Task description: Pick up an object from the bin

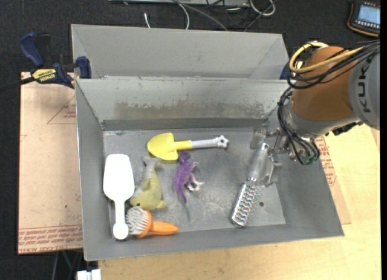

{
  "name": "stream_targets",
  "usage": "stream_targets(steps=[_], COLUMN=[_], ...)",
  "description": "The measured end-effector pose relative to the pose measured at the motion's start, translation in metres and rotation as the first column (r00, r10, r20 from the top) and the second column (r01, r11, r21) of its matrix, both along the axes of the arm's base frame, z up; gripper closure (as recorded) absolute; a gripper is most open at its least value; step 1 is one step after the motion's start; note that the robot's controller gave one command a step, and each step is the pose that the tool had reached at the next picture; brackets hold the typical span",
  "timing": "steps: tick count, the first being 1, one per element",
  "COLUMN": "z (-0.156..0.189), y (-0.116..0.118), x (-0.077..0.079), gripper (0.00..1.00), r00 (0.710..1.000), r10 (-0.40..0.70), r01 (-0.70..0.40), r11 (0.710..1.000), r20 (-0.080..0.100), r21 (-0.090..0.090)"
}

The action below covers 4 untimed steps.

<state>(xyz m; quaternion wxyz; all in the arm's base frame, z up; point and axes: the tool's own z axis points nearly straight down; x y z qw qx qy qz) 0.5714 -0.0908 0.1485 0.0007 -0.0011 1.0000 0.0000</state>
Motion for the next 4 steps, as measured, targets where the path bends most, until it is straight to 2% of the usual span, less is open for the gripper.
stream_targets(steps=[1,2,3,4], z=[0.0,-0.055,-0.067,-0.079], y=[0.0,0.004,0.004,0.02], x=[0.0,-0.036,-0.038,-0.067], gripper=[0.0,0.0,0.0,0.0], r00=[1.0,0.983,0.98,0.986], r10=[0.0,0.184,0.2,0.166], r01=[0.0,-0.184,-0.2,-0.166], r11=[1.0,0.983,0.98,0.986], r20=[0.0,-0.002,0.001,0.0], r21=[0.0,0.001,0.0,0.003])
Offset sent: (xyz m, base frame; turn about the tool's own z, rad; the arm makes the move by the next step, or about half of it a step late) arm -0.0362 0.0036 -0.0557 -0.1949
